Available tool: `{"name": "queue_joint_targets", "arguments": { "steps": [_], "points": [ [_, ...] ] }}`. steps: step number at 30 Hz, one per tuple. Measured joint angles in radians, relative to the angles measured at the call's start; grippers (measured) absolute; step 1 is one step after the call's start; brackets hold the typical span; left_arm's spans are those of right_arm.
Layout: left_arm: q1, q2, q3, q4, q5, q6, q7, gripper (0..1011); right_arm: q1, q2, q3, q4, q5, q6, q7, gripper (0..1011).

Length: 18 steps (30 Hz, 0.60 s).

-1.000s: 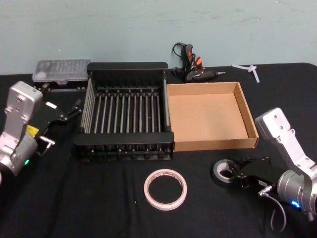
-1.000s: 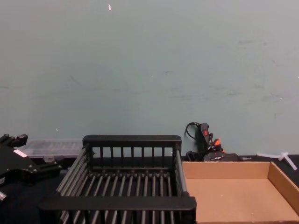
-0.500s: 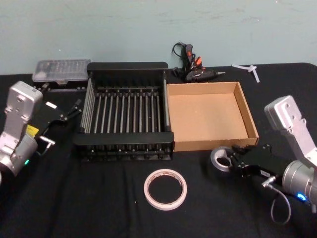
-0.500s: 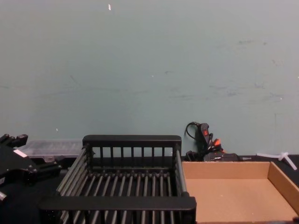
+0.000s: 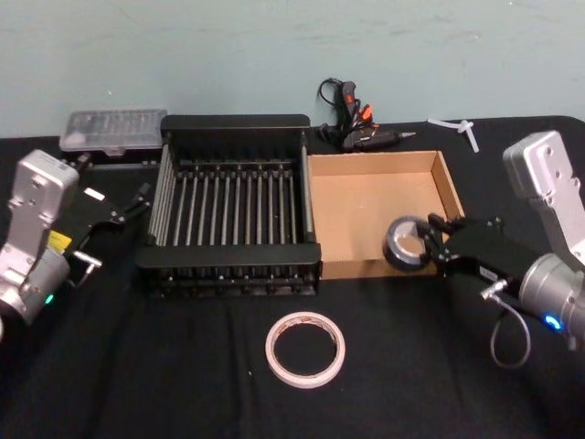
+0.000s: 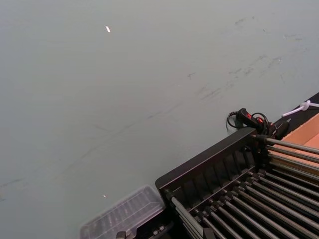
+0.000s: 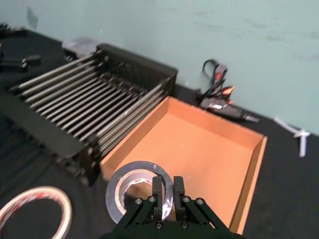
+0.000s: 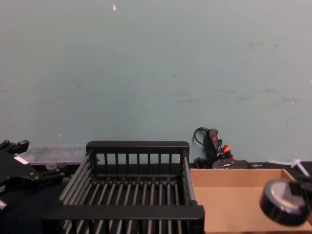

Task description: Pick up the white tape and place it into the black box , Pick up the silver tape and place it into the brown box.

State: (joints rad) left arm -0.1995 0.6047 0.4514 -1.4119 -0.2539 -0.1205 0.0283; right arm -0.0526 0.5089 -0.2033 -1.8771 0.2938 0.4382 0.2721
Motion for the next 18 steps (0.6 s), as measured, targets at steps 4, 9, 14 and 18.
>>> {"name": "queue_joint_targets", "arguments": {
  "steps": [4, 9, 14, 18],
  "points": [
    [0.0, 0.0, 0.0, 0.0, 0.0, 0.0, 0.0, 1001, 0.034, -0.032, -0.001, 0.036, -0.027, -0.059, -0.018, 135],
    [0.0, 0.0, 0.0, 0.0, 0.0, 0.0, 0.0, 1001, 0.066, -0.071, -0.011, 0.086, -0.075, -0.148, -0.048, 135],
    [0.0, 0.0, 0.0, 0.0, 0.0, 0.0, 0.0, 1001, 0.108, -0.109, -0.024, 0.153, -0.114, -0.195, -0.062, 135],
    [0.0, 0.0, 0.0, 0.0, 0.0, 0.0, 0.0, 1001, 0.139, -0.132, -0.035, 0.21, -0.142, -0.229, -0.067, 135]
  ]
}}
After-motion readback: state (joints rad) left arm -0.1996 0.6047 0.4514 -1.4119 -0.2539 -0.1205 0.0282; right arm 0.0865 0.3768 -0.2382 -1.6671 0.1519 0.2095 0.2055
